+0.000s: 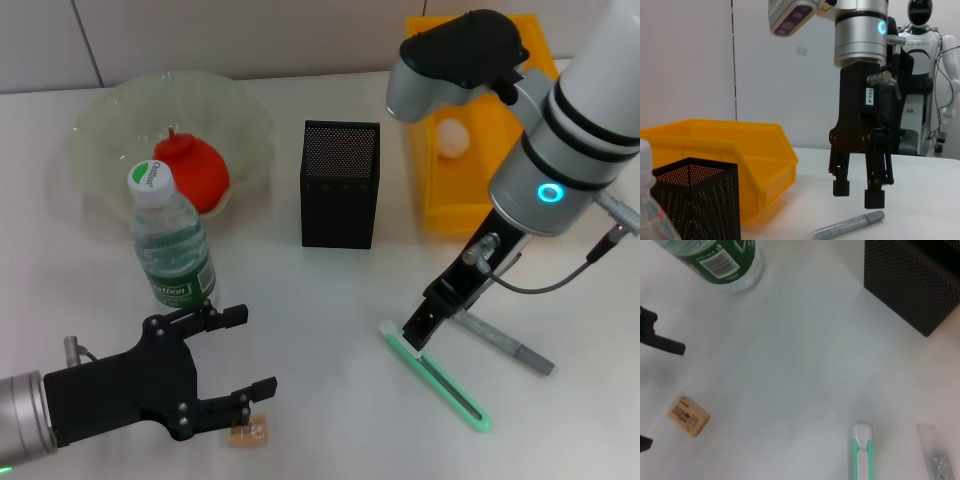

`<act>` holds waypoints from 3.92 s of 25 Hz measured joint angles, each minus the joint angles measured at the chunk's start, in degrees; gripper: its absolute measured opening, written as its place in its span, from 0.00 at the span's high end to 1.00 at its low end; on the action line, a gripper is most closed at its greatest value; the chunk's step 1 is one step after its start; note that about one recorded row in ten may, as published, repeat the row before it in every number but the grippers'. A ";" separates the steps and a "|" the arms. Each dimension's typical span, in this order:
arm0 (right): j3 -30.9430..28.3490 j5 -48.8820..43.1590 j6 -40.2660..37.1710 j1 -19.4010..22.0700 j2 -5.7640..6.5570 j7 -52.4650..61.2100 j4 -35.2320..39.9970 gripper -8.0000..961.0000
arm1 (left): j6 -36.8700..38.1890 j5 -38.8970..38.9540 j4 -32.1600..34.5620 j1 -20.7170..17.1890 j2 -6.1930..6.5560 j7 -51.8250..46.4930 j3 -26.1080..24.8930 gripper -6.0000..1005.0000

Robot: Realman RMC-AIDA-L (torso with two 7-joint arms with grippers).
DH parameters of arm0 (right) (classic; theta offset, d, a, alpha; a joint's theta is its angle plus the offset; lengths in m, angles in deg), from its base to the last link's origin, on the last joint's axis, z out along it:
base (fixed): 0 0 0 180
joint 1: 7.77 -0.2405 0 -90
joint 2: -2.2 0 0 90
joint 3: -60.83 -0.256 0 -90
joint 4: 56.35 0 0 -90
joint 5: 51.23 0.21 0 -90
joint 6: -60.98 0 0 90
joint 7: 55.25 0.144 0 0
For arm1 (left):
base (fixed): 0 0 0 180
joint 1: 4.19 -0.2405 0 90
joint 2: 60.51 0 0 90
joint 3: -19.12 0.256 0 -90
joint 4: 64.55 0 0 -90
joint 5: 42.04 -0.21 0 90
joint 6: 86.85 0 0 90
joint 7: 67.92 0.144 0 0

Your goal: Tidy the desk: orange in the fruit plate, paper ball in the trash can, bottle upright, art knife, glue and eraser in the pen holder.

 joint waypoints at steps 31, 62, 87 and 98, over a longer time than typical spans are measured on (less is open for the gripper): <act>12.38 1.38 12.26 -4.74 -0.26 0.19 -11.35 0.15 | -0.09 -0.09 0.11 0.32 0.00 0.19 -0.01 0.19; 15.74 1.42 17.52 -2.39 -0.26 0.18 -11.46 0.39 | 0.14 -0.09 0.07 0.04 0.00 0.20 -0.01 0.19; 15.52 1.42 17.77 -2.38 -0.26 0.19 -11.72 0.59 | 0.33 -0.09 0.10 -0.04 0.00 0.19 -0.01 0.19; 15.93 1.42 18.18 -2.65 -0.25 0.18 -12.90 0.63 | 0.42 -0.09 0.06 -0.04 0.00 0.19 0.00 0.19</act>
